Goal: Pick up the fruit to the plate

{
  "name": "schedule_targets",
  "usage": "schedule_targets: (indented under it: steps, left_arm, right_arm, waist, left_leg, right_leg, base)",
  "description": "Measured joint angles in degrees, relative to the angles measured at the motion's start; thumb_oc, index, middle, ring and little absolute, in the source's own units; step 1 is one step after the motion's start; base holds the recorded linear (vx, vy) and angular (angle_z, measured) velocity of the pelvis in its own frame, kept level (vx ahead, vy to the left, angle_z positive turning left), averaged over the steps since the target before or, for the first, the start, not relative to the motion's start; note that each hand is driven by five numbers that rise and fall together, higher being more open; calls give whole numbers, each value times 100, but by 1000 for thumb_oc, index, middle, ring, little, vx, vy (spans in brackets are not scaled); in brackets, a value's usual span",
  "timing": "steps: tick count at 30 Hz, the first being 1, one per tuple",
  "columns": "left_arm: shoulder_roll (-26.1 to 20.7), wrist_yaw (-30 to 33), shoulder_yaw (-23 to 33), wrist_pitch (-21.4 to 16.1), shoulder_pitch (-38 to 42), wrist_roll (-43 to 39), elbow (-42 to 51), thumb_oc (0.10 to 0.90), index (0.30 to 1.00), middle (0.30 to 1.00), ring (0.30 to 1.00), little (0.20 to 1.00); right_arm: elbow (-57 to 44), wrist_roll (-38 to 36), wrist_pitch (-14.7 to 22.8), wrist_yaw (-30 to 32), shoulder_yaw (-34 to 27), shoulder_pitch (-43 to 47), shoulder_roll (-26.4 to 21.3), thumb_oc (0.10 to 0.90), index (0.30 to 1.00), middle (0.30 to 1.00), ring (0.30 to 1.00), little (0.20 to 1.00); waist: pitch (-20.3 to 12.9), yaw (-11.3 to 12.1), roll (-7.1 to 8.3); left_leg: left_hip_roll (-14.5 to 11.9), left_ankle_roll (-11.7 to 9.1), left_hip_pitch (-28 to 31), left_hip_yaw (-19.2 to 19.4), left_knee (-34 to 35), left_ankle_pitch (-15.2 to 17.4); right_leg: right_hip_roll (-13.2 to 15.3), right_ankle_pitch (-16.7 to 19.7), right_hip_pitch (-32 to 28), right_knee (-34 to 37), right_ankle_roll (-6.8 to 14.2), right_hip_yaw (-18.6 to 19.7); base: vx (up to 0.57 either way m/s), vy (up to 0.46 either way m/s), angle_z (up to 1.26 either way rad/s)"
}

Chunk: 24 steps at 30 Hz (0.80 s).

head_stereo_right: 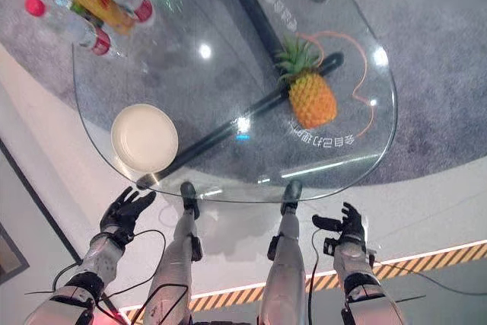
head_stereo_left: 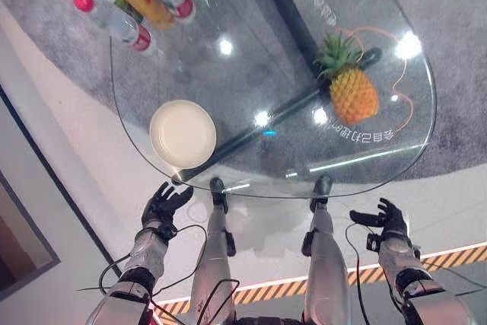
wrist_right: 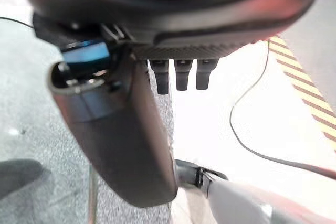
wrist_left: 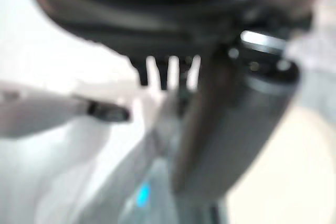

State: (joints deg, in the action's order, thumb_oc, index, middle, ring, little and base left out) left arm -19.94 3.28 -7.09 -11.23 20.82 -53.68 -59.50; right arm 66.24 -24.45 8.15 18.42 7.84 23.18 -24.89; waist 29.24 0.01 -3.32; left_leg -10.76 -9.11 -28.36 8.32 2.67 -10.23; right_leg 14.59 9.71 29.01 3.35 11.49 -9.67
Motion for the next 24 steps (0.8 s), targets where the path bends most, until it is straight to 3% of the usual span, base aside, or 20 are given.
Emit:
schedule_targets:
  steps: [17,24]
  left_arm:
    - [29,378,-130,-152,575,49,50,800,900,900,900,900]
    - [25,595,-154,-131,591,108,85,800,900,900,900,900]
  right_arm:
    - [-31,-102,121,262,25,544,5,800,900,900,900,900]
    - [-38,-228,135,305,128,618,-5,800,900,900,900,900]
  waist:
    - [23,-36,53]
    - [24,-34,55]
  left_leg:
    - [37,24,-1326,-392,-680,15]
    - [42,23,-1427,-431,-755,16]
  right_leg:
    - [58,-173,1448,-938,-12,223]
    - [65,-202,1543,-1031,-32,225]
  base:
    - [-17,-14,0]
    - [0,0,0]
